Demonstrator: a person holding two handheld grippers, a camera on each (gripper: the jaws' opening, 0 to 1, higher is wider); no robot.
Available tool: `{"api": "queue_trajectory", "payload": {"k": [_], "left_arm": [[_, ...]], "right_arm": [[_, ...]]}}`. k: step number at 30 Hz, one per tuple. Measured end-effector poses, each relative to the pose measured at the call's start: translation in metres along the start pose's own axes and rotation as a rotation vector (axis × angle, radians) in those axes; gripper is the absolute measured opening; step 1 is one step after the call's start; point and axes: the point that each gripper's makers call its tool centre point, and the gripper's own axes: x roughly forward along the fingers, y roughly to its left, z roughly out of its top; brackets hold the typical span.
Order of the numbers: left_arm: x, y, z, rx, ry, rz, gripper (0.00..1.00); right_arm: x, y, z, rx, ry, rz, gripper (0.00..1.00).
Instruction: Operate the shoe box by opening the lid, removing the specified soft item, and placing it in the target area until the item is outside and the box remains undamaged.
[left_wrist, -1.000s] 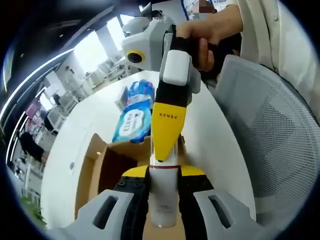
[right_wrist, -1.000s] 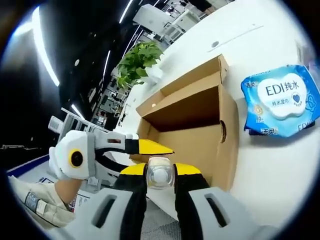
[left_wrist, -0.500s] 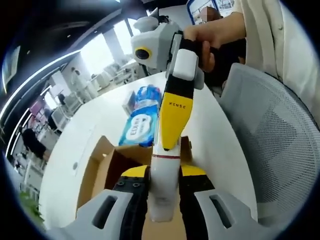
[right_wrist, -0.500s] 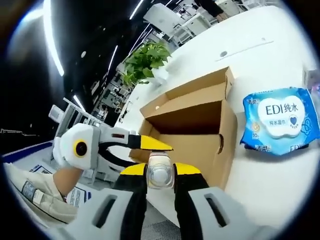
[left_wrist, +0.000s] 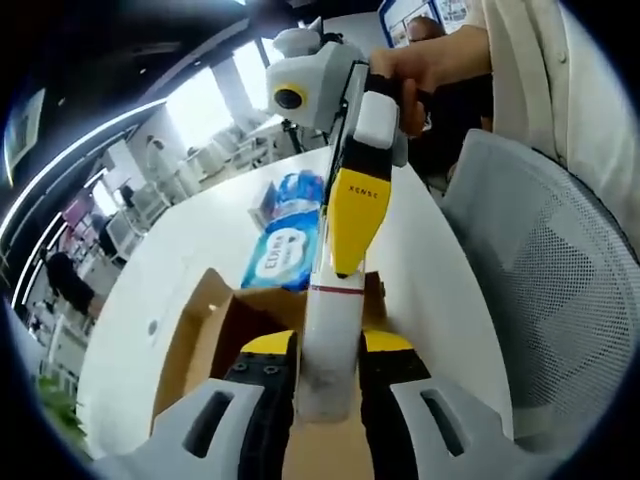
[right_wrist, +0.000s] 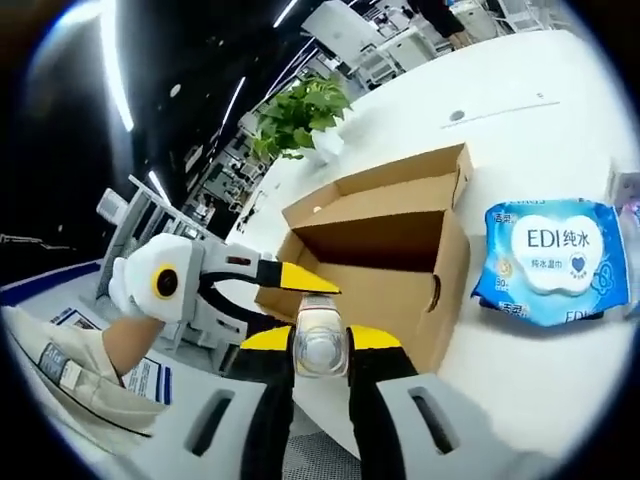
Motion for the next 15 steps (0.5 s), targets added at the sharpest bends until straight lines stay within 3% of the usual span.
{"api": "queue_trajectory", "payload": {"k": [11, 15], "left_arm": [[-0.013, 0.01, -0.014, -0.081, 0.024, 0.047, 0.27], [-0.018, 0.014, -0.016, -0.161, 0.009, 0.077, 0.33]], "right_arm": [[-0.02, -0.013, 0.016, -0.082, 0.016, -0.04, 0.16], [-0.028, -0.017, 0.023, -0.146, 0.037, -0.055, 0.16]]}}
